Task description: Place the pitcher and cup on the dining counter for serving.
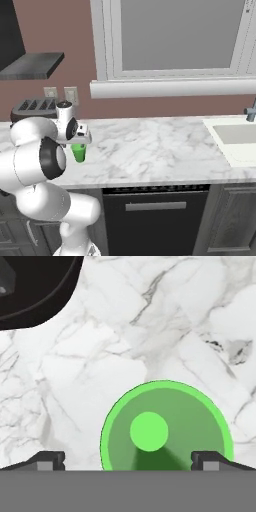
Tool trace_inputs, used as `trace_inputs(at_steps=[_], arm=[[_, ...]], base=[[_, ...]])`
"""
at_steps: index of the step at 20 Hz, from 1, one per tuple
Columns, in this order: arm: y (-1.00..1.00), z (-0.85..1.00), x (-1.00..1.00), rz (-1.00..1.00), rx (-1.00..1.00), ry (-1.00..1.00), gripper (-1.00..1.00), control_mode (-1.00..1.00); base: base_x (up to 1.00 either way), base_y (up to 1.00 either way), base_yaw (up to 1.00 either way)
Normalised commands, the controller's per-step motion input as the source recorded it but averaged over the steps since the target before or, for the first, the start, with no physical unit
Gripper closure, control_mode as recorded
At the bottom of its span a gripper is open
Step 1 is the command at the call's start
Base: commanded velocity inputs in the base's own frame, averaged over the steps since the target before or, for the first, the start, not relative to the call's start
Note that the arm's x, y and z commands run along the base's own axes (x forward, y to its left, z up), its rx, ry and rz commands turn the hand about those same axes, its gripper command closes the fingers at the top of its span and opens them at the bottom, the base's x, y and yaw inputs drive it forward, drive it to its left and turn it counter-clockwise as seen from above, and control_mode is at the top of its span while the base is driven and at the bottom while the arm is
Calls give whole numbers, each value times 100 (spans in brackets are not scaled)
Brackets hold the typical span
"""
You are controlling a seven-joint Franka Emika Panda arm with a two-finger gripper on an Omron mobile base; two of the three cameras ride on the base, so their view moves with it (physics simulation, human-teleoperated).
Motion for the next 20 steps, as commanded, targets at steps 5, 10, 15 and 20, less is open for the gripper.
trace_inputs(at_steps=[5, 10, 15, 20], arm=[[0, -26, -1, -2, 0, -3, -100, -100], [0, -18, 0, -1, 0, -3, -100, -100], [0, -23, 0, 0, 0, -1, 100, -100], [0, -7, 0, 0, 0, 0, 100, -100]], base=[[0, 0, 0], [0, 0, 0], [0, 0, 0], [0, 0, 0]])
